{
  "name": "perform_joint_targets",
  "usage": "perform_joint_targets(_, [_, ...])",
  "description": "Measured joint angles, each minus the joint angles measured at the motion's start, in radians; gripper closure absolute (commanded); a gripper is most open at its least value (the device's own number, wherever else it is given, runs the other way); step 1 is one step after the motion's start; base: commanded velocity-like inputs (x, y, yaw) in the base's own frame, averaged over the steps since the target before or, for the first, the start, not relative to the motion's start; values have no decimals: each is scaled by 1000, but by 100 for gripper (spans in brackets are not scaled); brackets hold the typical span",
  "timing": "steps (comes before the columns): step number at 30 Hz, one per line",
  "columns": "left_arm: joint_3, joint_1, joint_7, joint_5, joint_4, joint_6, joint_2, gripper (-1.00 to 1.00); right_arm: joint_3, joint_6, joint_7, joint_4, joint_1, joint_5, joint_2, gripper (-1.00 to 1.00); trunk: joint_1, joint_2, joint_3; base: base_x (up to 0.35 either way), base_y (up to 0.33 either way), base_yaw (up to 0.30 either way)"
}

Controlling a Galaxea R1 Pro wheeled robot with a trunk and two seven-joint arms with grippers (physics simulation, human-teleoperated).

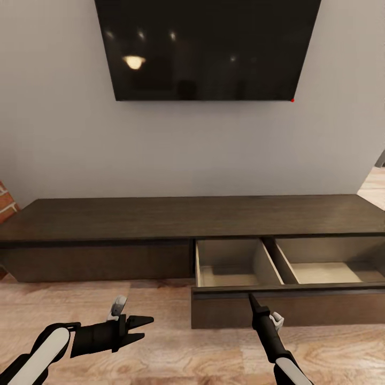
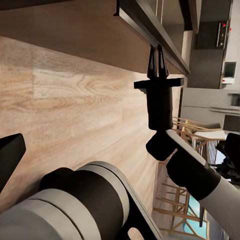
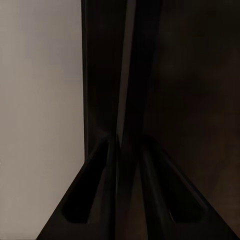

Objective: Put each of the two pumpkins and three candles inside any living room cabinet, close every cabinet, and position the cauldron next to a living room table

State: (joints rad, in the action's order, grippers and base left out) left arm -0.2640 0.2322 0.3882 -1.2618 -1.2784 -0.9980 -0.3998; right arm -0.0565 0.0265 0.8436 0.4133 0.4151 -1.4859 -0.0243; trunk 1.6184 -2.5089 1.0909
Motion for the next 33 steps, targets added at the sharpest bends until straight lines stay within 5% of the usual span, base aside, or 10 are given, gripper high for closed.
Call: perform_joint_targets(33, [3,0,0,0,2,0,0,-100,0,0,0,0,0,0,0,100,0,0,0,-14,0,0])
